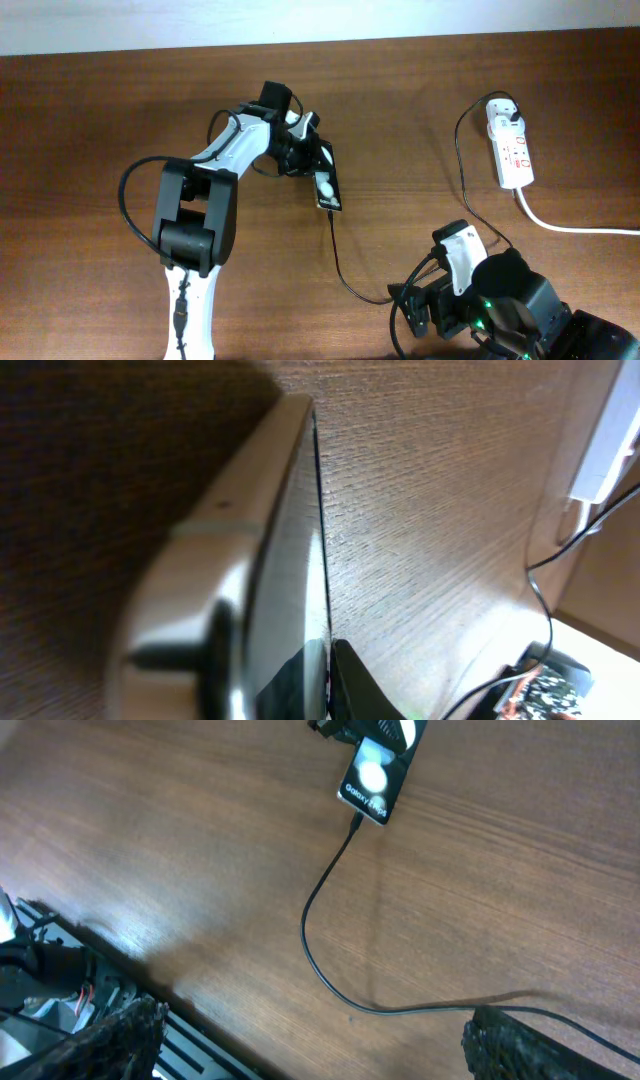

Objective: Plug charger to phone and switch on socket
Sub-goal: 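Lower the charging phone onto the table with the left gripper and release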

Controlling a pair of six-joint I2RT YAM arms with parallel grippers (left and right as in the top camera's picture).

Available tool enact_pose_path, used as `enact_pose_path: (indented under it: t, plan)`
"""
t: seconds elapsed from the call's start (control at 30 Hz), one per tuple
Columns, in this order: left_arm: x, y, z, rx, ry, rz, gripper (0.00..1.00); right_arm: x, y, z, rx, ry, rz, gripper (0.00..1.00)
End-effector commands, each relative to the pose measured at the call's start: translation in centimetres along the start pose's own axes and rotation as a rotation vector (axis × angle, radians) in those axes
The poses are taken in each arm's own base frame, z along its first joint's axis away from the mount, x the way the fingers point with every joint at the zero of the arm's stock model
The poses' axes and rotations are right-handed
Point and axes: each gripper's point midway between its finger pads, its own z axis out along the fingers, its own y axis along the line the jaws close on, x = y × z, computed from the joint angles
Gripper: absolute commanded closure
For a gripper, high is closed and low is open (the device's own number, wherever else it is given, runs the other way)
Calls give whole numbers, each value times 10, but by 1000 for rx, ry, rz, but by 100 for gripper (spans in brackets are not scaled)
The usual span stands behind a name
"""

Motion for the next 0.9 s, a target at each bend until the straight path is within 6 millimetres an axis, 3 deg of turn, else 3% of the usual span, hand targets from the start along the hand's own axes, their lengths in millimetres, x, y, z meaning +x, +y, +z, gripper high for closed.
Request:
enact_pose_path:
  t: [0.0, 0.23, 0.3, 0.4, 0.47, 0.57, 0.77, 0.87]
  plan:
    - [-4, -4, 1, -35, -16, 42, 80, -3, -2, -4, 14, -14, 2, 1]
    - [-1, -4, 2, -38, -6, 36, 53, 6, -6, -4, 31, 25, 2, 1]
    - [-1, -4, 2, -40, -4, 34, 39, 7, -6, -5, 32, 29, 2, 1]
    - [-1, -2, 2, -50, -7, 34, 35, 7, -6, -4, 32, 30, 2, 1]
    - [-2, -2, 1, -54, -8, 34, 26, 7, -7, -4, 32, 30, 2, 1]
    - [-1, 10, 0, -121, -12, 22, 23, 8, -7, -4, 34, 33, 2, 1]
    - [3, 17, 0, -158, -3, 8, 3, 15, -10, -5, 45, 60, 2, 1]
    - [2, 18, -1, -165, -5, 9, 1, 16, -10, -5, 47, 66, 2, 1]
